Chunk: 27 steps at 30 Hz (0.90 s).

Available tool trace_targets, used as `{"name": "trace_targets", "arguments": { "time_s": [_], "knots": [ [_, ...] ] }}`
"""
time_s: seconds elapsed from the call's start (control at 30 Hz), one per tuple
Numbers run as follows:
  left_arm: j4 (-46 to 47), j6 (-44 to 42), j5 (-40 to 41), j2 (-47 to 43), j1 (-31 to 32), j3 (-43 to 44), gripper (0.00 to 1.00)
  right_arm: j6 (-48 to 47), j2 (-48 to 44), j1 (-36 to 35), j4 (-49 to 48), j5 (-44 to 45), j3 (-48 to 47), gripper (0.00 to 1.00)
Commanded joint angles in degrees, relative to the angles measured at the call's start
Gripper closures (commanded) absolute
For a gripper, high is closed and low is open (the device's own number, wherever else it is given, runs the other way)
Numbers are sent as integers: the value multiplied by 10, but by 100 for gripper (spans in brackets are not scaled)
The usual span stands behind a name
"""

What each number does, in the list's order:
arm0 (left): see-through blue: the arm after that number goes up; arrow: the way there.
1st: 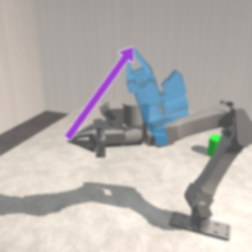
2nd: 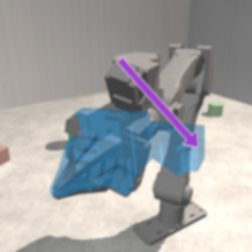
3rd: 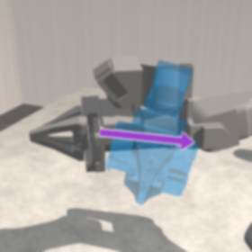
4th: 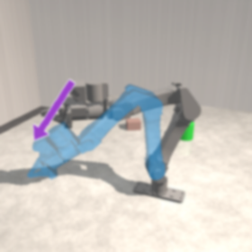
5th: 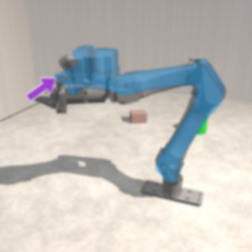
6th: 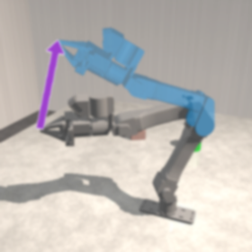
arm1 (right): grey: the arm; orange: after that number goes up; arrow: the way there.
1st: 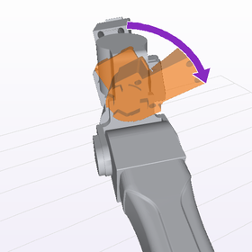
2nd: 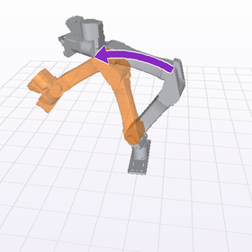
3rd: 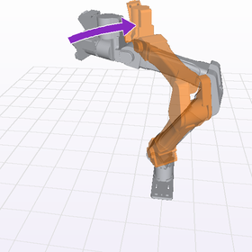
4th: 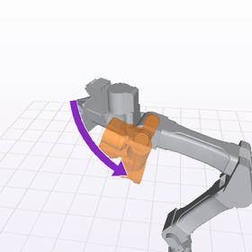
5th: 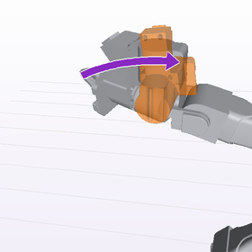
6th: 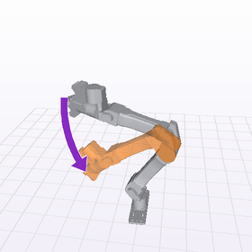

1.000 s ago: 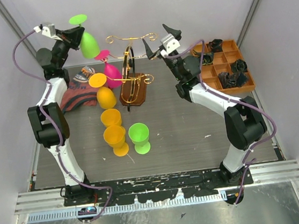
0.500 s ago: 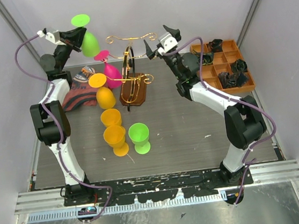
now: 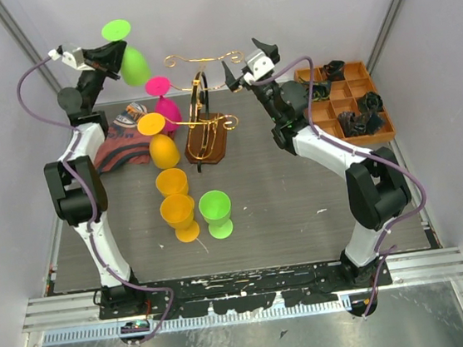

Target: Place the wine glass upside down on the wine glass rack

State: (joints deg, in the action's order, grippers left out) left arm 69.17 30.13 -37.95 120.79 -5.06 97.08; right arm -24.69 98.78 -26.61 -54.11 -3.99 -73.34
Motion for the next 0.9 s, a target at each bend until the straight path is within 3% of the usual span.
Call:
{"name": "trace_targets", "arguments": {
  "time_s": [0.0,0.4,0.67,0.87],
  "knots": [
    [53,36,41,-18,-12,15,100,7,-3,1,-25,8,-14,0],
    [27,21,14,27,-13,49,100,11,2,2,-16,0,-22,0],
    [-74,-106,-32,-7,7,6,100,15,16,2,-10,-10,-38,0],
    [-124,-169,-29,16,23,8,100,16,18,2,-7,-12,-39,0]
  ]
}}
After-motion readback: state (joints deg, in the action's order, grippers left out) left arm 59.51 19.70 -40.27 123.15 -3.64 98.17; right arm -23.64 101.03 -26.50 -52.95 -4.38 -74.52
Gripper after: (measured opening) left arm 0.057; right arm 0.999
